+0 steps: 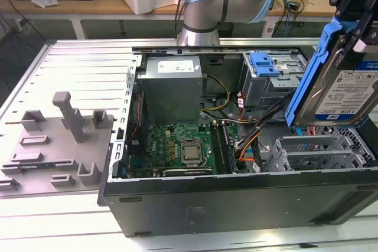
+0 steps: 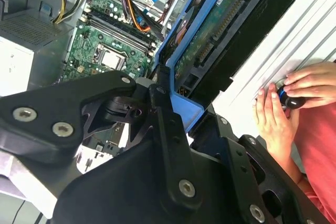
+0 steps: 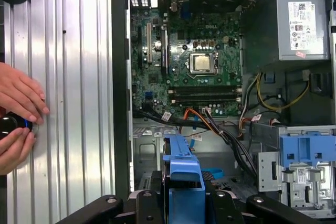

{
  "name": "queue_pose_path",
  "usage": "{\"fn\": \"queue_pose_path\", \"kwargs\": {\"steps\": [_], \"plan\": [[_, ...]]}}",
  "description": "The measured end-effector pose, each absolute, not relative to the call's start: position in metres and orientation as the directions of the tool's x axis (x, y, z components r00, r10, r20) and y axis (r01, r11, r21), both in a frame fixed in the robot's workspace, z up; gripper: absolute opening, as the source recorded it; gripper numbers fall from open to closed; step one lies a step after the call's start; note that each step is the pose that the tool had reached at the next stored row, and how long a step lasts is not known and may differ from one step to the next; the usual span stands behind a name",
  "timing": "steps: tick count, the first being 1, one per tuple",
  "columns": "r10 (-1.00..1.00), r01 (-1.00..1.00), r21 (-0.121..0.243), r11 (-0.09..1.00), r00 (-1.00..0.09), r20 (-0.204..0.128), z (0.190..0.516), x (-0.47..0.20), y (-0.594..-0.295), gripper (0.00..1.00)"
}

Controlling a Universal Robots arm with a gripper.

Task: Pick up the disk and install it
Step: 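Insert the disk into the insertion slot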

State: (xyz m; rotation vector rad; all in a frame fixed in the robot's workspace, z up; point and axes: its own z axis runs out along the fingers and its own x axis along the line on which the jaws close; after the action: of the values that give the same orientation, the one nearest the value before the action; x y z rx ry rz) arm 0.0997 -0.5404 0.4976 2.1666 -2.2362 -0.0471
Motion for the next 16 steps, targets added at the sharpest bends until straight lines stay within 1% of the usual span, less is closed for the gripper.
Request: {"fn": "queue_pose_path", "kwargs": {"steps": [16], "plan": [[-1.000,-0.999,0.041,0.017,-0.017,-0.001,0.486,0.105,-0.537,0.37]]}}
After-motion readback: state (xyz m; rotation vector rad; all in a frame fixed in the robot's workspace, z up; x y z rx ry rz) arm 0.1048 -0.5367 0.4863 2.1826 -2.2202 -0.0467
